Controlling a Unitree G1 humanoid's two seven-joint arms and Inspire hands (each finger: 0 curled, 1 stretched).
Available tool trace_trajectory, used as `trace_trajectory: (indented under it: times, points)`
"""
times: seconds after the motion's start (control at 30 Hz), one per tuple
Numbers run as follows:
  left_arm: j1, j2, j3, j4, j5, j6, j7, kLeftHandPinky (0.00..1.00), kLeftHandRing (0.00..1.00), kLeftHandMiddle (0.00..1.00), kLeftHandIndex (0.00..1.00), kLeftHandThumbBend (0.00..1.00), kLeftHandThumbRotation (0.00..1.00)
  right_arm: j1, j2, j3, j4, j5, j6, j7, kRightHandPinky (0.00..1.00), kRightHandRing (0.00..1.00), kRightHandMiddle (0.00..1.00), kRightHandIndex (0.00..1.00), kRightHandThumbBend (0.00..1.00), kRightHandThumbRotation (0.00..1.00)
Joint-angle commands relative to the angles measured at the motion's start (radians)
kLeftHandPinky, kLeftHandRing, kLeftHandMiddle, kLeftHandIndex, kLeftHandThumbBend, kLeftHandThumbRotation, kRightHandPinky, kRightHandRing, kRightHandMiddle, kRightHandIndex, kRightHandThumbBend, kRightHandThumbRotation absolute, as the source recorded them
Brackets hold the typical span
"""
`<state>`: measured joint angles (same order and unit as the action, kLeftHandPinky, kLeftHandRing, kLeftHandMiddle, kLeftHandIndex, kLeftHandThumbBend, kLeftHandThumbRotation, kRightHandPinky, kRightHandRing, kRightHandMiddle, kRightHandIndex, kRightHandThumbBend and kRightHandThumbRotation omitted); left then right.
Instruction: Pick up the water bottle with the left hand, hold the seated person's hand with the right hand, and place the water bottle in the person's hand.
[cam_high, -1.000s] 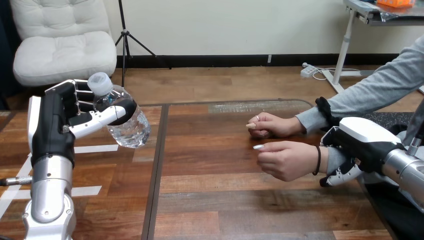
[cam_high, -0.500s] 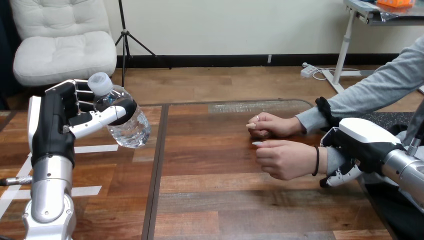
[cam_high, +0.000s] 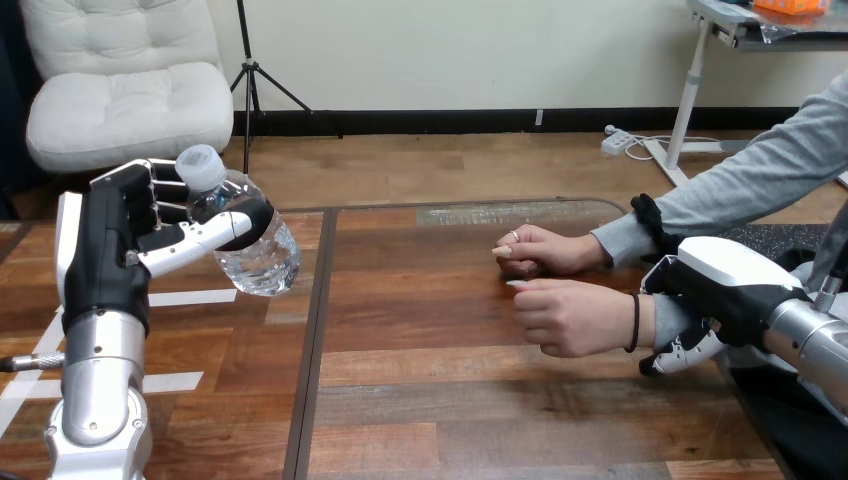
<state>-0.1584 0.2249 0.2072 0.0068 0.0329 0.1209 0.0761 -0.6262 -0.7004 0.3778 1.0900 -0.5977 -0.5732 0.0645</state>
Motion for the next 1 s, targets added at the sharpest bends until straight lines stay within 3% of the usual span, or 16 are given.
trace_trajectory:
  times: [0.0, 0.47, 0.97]
  points:
    - [-0.052, 0.008, 0.004, -0.063, 0.000, -0.030, 0.004, 0.35, 0.42, 0.45, 0.43, 0.78, 0.00, -0.060, 0.009, -0.022, -0.014, 0.023, -0.012, -0.002, 0.22, 0.27, 0.33, 0.34, 0.65, 0.00]
    - [-0.047, -0.001, 0.005, -0.066, -0.012, -0.026, 0.001, 0.36, 0.42, 0.45, 0.43, 0.77, 0.00, -0.058, 0.009, -0.026, -0.020, 0.031, -0.007, 0.005, 0.23, 0.27, 0.33, 0.34, 0.65, 0.00]
    - [-0.036, -0.007, -0.022, -0.092, -0.001, -0.028, -0.016, 0.35, 0.41, 0.45, 0.42, 0.78, 0.00, -0.053, 0.005, -0.046, -0.044, 0.061, -0.020, 0.012, 0.20, 0.24, 0.30, 0.32, 0.66, 0.00]
